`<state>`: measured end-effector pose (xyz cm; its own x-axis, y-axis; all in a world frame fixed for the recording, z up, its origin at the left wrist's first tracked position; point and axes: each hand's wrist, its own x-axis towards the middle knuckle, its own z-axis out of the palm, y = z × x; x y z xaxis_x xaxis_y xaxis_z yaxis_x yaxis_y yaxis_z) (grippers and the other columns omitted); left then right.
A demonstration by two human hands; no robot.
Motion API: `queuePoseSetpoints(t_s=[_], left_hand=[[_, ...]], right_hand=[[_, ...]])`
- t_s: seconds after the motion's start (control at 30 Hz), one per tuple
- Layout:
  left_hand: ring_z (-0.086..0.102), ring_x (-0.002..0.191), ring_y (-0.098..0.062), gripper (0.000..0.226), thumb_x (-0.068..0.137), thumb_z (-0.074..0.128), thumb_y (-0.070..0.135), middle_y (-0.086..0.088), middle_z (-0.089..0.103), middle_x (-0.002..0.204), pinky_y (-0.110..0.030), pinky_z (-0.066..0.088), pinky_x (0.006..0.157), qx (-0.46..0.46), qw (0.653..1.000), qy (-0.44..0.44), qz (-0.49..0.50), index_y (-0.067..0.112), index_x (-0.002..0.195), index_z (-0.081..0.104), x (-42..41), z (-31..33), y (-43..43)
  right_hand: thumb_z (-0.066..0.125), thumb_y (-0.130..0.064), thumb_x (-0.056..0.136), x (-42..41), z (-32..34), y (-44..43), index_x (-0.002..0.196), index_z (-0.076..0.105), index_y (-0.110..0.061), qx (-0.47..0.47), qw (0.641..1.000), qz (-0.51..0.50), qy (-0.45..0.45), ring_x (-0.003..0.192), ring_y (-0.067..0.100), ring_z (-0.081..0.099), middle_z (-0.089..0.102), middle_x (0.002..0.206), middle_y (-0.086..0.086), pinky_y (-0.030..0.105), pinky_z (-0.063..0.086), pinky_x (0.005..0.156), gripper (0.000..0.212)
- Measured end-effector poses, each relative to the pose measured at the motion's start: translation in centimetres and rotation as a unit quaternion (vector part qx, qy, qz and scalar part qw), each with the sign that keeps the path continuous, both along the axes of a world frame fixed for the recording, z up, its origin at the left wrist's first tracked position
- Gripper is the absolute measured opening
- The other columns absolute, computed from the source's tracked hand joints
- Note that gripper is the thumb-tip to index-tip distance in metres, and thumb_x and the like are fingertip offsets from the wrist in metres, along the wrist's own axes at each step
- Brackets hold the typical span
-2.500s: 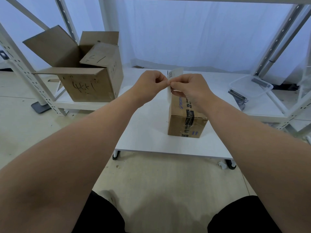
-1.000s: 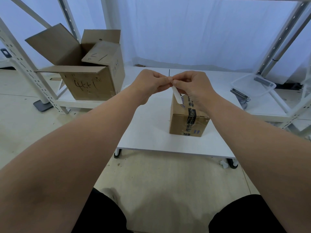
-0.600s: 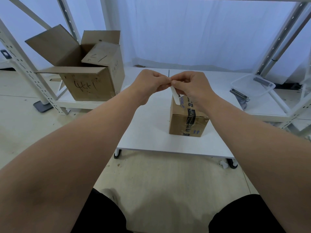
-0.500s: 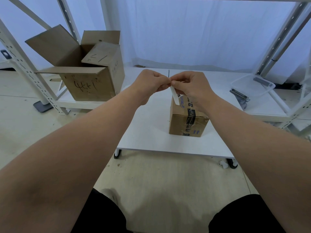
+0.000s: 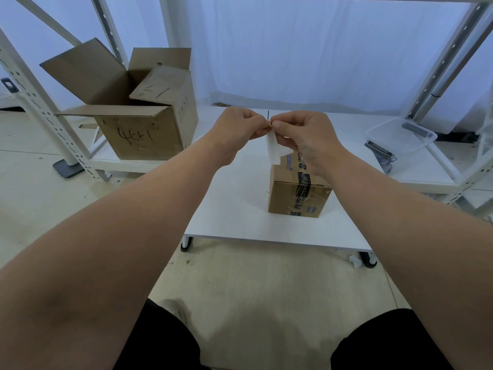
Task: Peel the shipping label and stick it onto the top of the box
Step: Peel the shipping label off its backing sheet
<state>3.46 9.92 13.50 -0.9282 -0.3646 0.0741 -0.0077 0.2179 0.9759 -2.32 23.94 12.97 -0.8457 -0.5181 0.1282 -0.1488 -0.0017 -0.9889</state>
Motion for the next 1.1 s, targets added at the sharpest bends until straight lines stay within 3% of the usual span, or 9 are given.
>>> queuePoseSetpoints(t_s=[0.1,0.2,0.3,0.7,0.83,1.1], left_hand=[[0.052,0.081,-0.021,0.035,0.075,0.063,0.022,-0.013,0.052,0.085,-0.036,0.048,0.096,-0.013,1.0,0.007,-0.02,-0.011,0.086,0.063,0.11,0.05,0.0],[0.057,0.082,-0.021,0.012,0.081,0.061,0.013,-0.013,0.057,0.082,-0.038,0.049,0.096,-0.026,0.999,0.007,-0.018,0.002,0.079,0.061,0.15,0.15,0.2],[0.06,0.079,-0.018,0.011,0.085,0.059,0.007,-0.006,0.06,0.077,-0.035,0.052,0.092,-0.03,0.999,0.019,-0.014,0.007,0.075,0.06,-0.04,0.14,0.16],[0.057,0.073,-0.016,0.014,0.084,0.059,0.013,-0.007,0.062,0.076,-0.038,0.053,0.085,-0.082,0.996,0.025,0.005,0.015,0.069,0.059,0.1,0.31,0.37],[0.055,0.07,-0.014,0.014,0.084,0.059,0.01,-0.003,0.06,0.071,-0.029,0.048,0.077,-0.089,0.995,0.034,-0.003,0.013,0.071,0.059,0.36,0.54,0.48],[0.052,0.073,-0.018,0.015,0.084,0.06,0.011,-0.009,0.059,0.076,-0.031,0.044,0.074,-0.096,0.995,0.033,-0.009,0.014,0.069,0.059,0.41,0.43,0.52]], right_hand=[[0.065,-0.005,0.086,-0.02,0.02,-0.02,0.088,0.07,-0.003,-0.022,1.0,0.005,-0.019,0.079,0.016,0.068,0.069,0.087,0.014,0.025,0.058,0.081,0.006],[0.064,-0.004,0.086,0.03,-0.04,-0.19,0.09,0.07,0.002,-0.047,0.998,0.005,-0.045,0.09,0.027,0.07,0.07,0.096,0.02,0.03,0.058,0.084,0.008],[0.064,-0.002,0.085,0.03,-0.1,-0.46,0.089,0.069,0.003,-0.068,0.995,0.0,-0.07,0.092,0.03,0.071,0.07,0.098,0.022,0.034,0.058,0.086,0.008],[0.065,0.002,0.084,0.17,0.13,-0.9,0.075,0.068,0.004,-0.152,0.976,0.009,-0.156,0.073,0.02,0.073,0.073,0.07,0.01,0.03,0.059,0.08,0.01],[0.064,0.005,0.084,0.15,0.21,-0.71,0.073,0.067,0.003,-0.167,0.969,0.015,-0.181,0.071,0.019,0.072,0.073,0.068,0.01,0.029,0.059,0.08,0.011],[0.064,0.007,0.082,0.01,0.23,-0.56,0.078,0.065,0.008,-0.166,0.967,0.015,-0.195,0.072,0.021,0.072,0.073,0.072,0.014,0.028,0.059,0.078,0.005]])
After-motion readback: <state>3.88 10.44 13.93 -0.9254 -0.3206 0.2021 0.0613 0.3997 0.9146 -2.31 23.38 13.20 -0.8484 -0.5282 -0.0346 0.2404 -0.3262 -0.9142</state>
